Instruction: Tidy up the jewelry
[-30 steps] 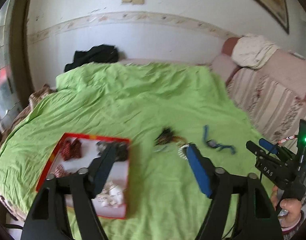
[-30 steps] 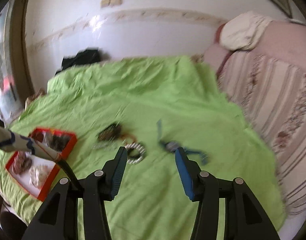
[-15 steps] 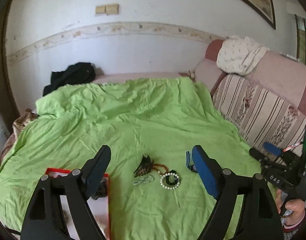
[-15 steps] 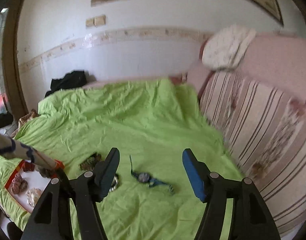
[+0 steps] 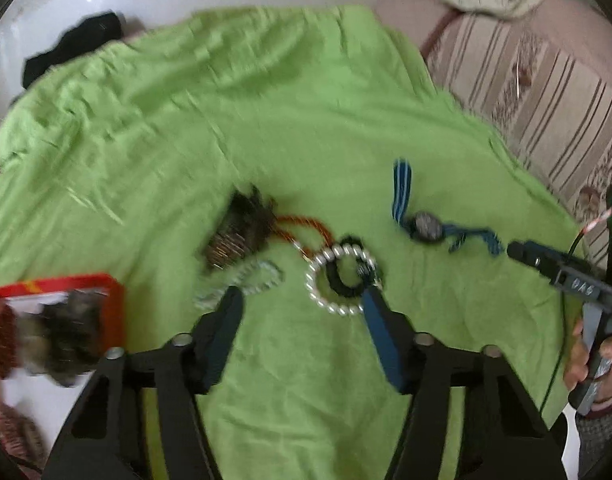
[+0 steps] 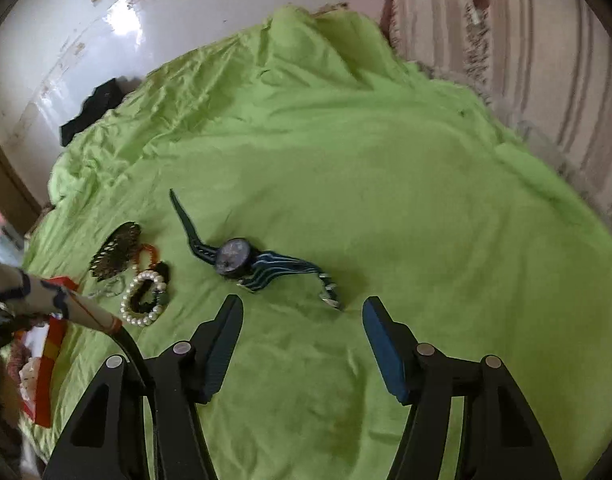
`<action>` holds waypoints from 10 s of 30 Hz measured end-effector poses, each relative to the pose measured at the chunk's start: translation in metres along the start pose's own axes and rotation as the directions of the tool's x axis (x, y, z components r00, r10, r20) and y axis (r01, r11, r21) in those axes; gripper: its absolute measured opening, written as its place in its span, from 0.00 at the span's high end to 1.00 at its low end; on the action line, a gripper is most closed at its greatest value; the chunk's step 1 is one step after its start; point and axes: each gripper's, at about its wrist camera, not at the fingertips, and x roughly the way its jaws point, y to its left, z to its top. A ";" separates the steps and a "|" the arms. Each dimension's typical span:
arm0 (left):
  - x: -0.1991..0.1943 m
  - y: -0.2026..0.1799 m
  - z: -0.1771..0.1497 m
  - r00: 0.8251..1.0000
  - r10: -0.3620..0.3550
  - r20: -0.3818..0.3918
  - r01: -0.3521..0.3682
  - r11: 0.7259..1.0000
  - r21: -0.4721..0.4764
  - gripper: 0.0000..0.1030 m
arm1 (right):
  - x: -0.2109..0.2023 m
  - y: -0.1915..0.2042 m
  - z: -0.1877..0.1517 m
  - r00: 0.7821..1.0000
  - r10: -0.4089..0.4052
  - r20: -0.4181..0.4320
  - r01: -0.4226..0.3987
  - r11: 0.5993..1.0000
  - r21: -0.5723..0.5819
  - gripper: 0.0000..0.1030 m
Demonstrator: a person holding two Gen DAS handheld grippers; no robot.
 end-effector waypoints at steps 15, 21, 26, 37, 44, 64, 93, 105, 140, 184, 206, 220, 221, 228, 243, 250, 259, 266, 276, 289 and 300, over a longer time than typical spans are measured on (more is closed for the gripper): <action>0.079 -0.008 0.001 0.991 -0.103 -0.081 0.096 0.992 -0.078 0.79 | 0.039 -0.007 0.007 1.000 0.009 -0.010 -0.010 0.999 -0.032 0.35; 0.075 -0.012 0.000 0.992 -0.101 -0.072 0.096 0.993 -0.070 0.87 | 0.049 -0.004 0.007 1.000 0.003 -0.028 -0.004 0.999 -0.035 0.36; 0.049 -0.006 -0.010 0.993 -0.103 -0.060 0.098 0.992 -0.079 0.87 | 0.055 -0.004 0.006 0.998 0.008 -0.066 -0.010 0.999 -0.034 0.85; -0.012 0.003 -0.052 0.994 -0.105 -0.016 0.104 0.993 -0.056 0.87 | 0.006 0.006 -0.033 0.988 0.129 -0.080 -0.131 0.991 -0.014 0.90; -0.050 0.006 -0.063 0.993 -0.105 0.048 0.107 0.993 -0.048 0.87 | -0.033 0.030 -0.037 0.992 0.125 -0.006 -0.125 0.990 -0.063 0.90; -0.174 0.100 -0.091 0.978 0.020 0.206 0.011 0.989 -0.148 0.88 | -0.104 0.151 -0.022 0.972 0.212 0.103 -0.178 0.947 -0.266 0.90; -0.074 0.170 -0.107 0.983 -0.149 -0.104 0.131 0.977 -0.168 0.70 | -0.095 0.181 -0.043 0.972 0.228 0.049 -0.206 0.937 -0.284 0.90; -0.112 0.168 -0.100 0.977 -0.212 -0.001 0.209 0.961 -0.179 1.00 | -0.093 0.184 -0.045 0.969 0.241 0.047 -0.219 0.934 -0.281 0.90; -0.125 0.205 -0.091 0.964 -0.264 0.026 0.265 0.956 -0.124 0.95 | -0.075 0.195 -0.047 0.973 0.229 0.011 -0.216 0.932 -0.290 0.89; -0.112 0.290 -0.106 0.999 0.038 0.031 -0.025 0.939 -0.343 0.47 | -0.025 0.281 -0.041 0.998 0.066 0.006 -0.057 0.901 -0.430 0.89; -0.171 0.247 -0.149 0.890 0.409 0.202 -0.307 0.864 -0.399 0.33 | 0.062 0.385 -0.097 0.894 0.228 -0.385 -0.411 0.759 -0.505 0.74; -0.147 0.259 -0.160 0.902 0.397 0.169 -0.305 0.864 -0.401 0.33 | 0.076 0.416 -0.132 0.933 0.051 -0.356 -0.317 0.589 -0.744 0.74; -0.146 0.258 -0.160 0.901 0.399 0.169 -0.308 0.864 -0.399 0.33 | 0.077 0.416 -0.131 0.934 0.051 -0.354 -0.315 0.588 -0.745 0.74; -0.136 0.261 -0.162 0.908 0.398 0.133 -0.317 0.858 -0.404 0.33 | 0.069 0.411 -0.122 0.926 0.087 -0.368 -0.340 0.619 -0.708 0.89; -0.139 0.275 -0.169 0.910 0.390 0.137 -0.293 0.843 -0.450 0.33 | 0.006 0.423 -0.051 0.889 0.350 -0.296 -0.458 0.699 -0.549 0.89; -0.148 0.286 -0.171 0.912 0.378 0.159 -0.256 0.829 -0.497 0.33 | 0.008 0.419 -0.080 0.780 0.409 -0.475 -0.614 0.649 -0.450 0.88; -0.149 0.285 -0.173 0.914 0.376 0.155 -0.257 0.830 -0.495 0.33 | 0.031 0.415 -0.101 0.883 0.239 -0.403 -0.446 0.693 -0.566 0.78; -0.143 0.268 -0.169 0.941 0.296 0.165 -0.200 0.879 -0.433 0.33 | 0.029 0.417 -0.128 0.876 0.204 -0.437 -0.459 0.630 -0.626 0.78; -0.107 0.230 -0.162 0.988 0.131 0.087 -0.101 0.952 -0.290 0.55 | 0.051 0.424 -0.146 0.927 0.084 -0.366 -0.351 0.542 -0.764 0.67; -0.089 0.221 -0.165 0.979 0.200 0.035 -0.187 0.957 -0.221 0.75 | 0.054 0.416 -0.129 0.867 0.191 -0.461 -0.468 0.629 -0.620 0.97; -0.091 0.216 -0.166 0.976 0.213 0.038 -0.200 0.956 -0.213 0.75 | 0.012 0.400 -0.070 0.925 0.268 -0.268 -0.377 0.727 -0.574 0.97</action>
